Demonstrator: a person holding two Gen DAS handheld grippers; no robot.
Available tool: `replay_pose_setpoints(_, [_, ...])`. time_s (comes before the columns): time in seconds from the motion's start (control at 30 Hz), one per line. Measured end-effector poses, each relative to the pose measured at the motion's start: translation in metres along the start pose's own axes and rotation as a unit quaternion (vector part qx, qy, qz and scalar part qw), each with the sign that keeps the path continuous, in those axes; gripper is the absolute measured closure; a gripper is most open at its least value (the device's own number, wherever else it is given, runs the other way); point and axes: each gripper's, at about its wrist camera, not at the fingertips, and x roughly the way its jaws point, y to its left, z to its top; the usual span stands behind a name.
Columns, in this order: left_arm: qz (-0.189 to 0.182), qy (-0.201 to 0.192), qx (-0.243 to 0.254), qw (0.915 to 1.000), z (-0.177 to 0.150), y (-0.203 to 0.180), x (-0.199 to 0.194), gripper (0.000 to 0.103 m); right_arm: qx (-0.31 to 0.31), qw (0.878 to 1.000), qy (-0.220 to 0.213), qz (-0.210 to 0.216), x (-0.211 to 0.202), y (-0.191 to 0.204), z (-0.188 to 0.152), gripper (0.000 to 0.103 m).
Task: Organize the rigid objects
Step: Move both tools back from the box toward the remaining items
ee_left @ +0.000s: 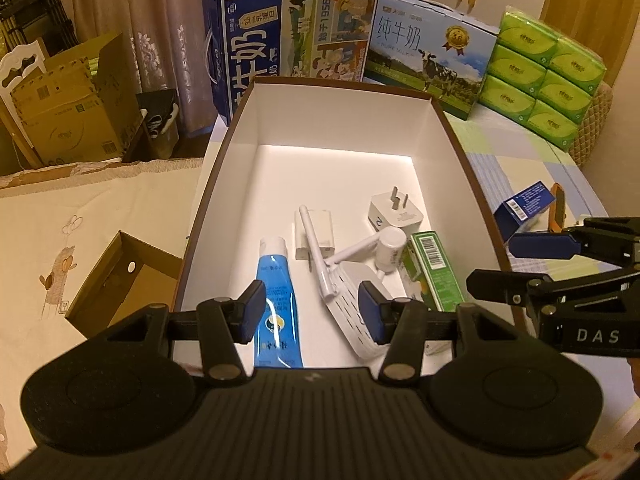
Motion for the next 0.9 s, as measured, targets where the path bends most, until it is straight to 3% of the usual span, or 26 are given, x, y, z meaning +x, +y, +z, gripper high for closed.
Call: replay_pose_setpoints(0.9, [-0.002, 0.002, -0.003, 1.0000, -0.056, -0.079, -0.047, 0.056, 0.013, 1.000, 0.001, 0.025, -0.073, -0.027, -0.061, 0.047])
